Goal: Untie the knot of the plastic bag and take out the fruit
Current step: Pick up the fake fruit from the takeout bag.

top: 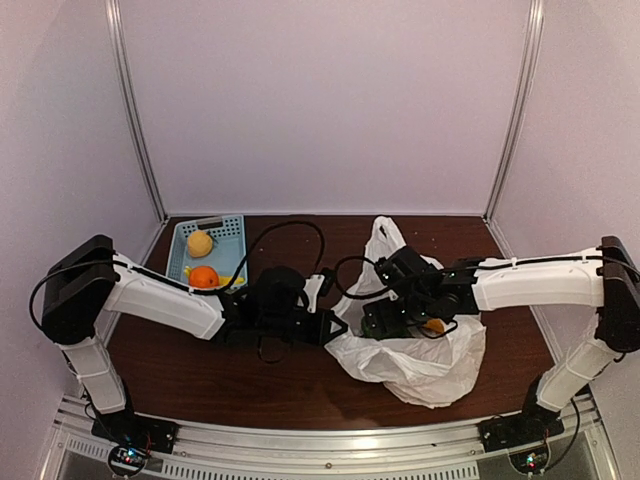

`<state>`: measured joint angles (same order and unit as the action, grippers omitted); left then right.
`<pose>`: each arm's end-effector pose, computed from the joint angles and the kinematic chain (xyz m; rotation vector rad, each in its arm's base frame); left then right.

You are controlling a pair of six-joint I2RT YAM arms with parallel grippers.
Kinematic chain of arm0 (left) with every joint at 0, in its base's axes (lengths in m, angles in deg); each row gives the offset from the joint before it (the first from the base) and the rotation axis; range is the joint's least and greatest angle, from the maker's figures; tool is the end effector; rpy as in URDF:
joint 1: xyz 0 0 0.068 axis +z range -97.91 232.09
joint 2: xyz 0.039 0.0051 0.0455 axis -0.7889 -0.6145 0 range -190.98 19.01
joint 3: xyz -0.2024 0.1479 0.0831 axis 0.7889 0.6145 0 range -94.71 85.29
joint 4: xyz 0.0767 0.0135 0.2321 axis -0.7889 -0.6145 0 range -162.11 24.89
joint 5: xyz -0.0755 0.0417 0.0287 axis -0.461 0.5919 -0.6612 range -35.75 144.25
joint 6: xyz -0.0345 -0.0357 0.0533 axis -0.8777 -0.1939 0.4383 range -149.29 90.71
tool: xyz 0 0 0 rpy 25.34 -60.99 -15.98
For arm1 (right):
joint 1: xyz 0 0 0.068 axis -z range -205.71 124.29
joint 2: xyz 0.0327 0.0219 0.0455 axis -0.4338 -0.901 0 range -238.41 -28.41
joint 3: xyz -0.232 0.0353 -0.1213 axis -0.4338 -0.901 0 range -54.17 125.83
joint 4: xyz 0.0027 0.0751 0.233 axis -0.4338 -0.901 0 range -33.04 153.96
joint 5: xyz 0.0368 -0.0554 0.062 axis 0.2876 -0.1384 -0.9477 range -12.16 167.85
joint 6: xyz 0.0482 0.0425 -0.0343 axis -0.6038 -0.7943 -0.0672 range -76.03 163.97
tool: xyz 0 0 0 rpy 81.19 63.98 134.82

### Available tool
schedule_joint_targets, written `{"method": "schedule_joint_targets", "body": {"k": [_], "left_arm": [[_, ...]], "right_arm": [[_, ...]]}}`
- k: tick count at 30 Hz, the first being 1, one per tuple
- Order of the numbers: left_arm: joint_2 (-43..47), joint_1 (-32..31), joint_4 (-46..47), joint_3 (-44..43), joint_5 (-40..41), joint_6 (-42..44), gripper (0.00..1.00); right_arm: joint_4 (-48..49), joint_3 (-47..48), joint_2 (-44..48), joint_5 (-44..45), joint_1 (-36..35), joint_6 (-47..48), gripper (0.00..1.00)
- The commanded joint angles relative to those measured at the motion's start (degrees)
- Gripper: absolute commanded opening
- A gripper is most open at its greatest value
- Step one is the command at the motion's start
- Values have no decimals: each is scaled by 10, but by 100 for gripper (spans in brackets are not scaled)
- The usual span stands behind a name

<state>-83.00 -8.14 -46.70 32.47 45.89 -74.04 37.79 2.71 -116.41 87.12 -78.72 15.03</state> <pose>0.1820 -0.3359 0.1617 0.4149 2.3264 -1.1694 0.1936 0.2408 0.1898 -0.4790 2.5431 0.3392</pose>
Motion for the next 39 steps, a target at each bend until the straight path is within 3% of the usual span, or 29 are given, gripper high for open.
{"method": "schedule_joint_targets", "body": {"k": [1, 16, 25, 31, 32, 36, 39], "left_arm": [[-8, -3, 14, 7, -4, 3, 0], [-8, -3, 11, 6, -8, 2, 0], [-8, -2, 10, 6, -8, 2, 0], [-8, -3, 9, 5, -7, 0, 0], [-7, -2, 9, 5, -8, -1, 5], [1, -2, -13, -2, 3, -1, 58], [23, -3, -27, 2, 19, 3, 81]], "right_arm": [[14, 14, -26, 6, -1, -5, 99], [50, 36, -99, 19, 1, 8, 99], [48, 34, -95, 34, 2, 7, 76], [35, 33, -68, 41, 1, 8, 68], [27, 34, -61, 41, 1, 8, 67], [19, 33, -7, 45, -7, 21, 66], [15, 31, 42, 44, -17, 33, 66]]}}
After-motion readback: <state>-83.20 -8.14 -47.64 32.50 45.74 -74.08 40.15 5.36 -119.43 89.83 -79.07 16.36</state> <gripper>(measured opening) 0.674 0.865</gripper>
